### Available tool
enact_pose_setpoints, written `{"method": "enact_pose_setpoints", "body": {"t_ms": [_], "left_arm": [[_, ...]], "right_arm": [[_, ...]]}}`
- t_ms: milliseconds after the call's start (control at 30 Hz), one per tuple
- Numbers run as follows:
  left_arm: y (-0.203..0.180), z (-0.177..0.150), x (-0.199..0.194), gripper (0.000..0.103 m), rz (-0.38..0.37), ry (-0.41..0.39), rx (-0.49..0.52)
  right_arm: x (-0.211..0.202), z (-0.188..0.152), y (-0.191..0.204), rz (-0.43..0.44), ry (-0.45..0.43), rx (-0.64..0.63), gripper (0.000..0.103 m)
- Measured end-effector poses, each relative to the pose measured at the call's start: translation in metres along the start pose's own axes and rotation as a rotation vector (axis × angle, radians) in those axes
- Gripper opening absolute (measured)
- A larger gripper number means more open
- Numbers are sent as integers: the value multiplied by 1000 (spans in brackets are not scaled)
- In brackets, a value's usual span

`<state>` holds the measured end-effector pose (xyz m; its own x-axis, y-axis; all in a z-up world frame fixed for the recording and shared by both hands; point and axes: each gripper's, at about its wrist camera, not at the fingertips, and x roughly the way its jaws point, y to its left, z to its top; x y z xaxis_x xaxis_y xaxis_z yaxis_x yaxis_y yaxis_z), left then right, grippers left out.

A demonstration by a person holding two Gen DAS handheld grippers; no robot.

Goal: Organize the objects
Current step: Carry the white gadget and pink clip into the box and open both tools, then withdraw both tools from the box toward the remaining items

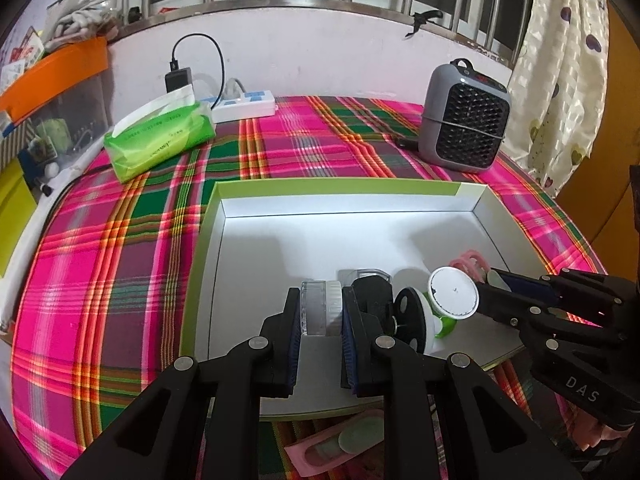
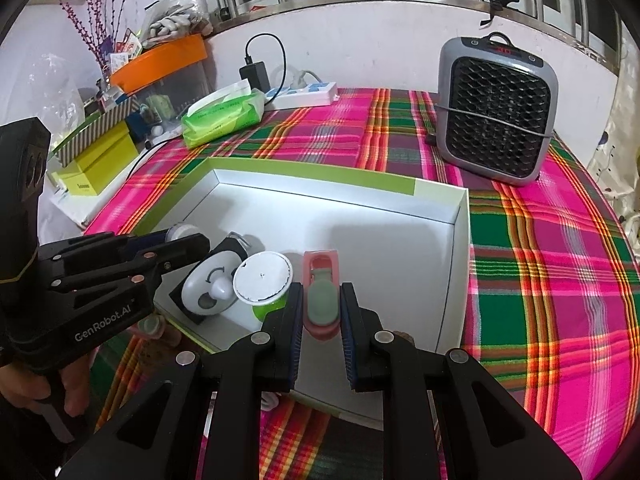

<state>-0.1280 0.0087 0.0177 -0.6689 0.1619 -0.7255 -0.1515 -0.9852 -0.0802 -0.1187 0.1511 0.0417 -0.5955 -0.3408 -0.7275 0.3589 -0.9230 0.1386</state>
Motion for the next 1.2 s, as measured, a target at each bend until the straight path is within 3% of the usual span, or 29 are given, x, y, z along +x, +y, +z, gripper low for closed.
{"method": "enact_pose_setpoints", "body": {"t_ms": [300,433,1200], "left_arm": [[1,-1,5,17,19,11,5],[2,0,1,24,16,-8,0],[5,-9,-26,24,-65,-70,-47]], "right_arm": [[1,-1,2,-2,7,-10,19],[-4,0,2,-7,-10,-8,29],[-44,-15,11,18,-78,11,29]]}}
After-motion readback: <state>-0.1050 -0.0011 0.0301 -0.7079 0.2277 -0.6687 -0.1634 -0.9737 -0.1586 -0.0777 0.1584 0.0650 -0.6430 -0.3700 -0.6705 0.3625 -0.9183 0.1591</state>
